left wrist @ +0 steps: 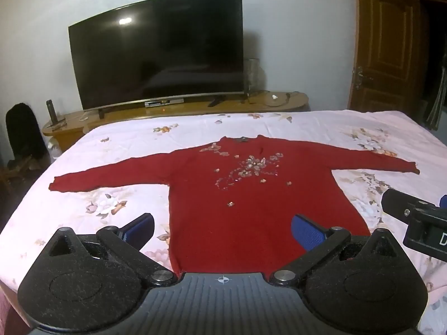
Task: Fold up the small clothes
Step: 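Move both grippers toward the spread red sweater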
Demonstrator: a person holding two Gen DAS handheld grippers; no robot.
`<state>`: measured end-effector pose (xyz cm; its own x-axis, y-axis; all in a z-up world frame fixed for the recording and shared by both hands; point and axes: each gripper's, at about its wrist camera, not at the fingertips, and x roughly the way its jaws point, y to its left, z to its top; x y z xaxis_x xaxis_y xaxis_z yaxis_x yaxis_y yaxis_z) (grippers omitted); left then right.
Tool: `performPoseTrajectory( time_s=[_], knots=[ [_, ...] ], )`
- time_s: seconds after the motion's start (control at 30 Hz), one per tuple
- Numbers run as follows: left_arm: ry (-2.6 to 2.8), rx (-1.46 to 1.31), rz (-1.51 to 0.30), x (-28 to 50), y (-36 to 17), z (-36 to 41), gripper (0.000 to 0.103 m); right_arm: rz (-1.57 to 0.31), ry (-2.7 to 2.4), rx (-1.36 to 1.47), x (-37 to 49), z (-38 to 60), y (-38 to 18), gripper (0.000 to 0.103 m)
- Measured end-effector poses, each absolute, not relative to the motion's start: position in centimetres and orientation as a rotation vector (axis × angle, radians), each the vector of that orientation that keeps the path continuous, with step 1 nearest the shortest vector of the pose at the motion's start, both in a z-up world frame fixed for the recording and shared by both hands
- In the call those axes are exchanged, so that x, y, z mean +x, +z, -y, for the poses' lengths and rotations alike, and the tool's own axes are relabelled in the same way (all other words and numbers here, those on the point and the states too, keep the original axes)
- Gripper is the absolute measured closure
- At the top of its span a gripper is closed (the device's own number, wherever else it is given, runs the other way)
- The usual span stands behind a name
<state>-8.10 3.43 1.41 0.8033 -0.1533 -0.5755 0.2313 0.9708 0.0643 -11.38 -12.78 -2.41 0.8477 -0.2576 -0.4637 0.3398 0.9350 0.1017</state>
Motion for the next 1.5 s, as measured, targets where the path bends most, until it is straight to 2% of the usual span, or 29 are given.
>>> performPoseTrajectory(
  time_s=[1.5],
  knots=[
    [-0.17,0.142,-0.64,-6.3,0.4,-4.1,0.0,-0.473,-0.289,0.201,-9.6,13.0,-3.6,0.001]
  ],
)
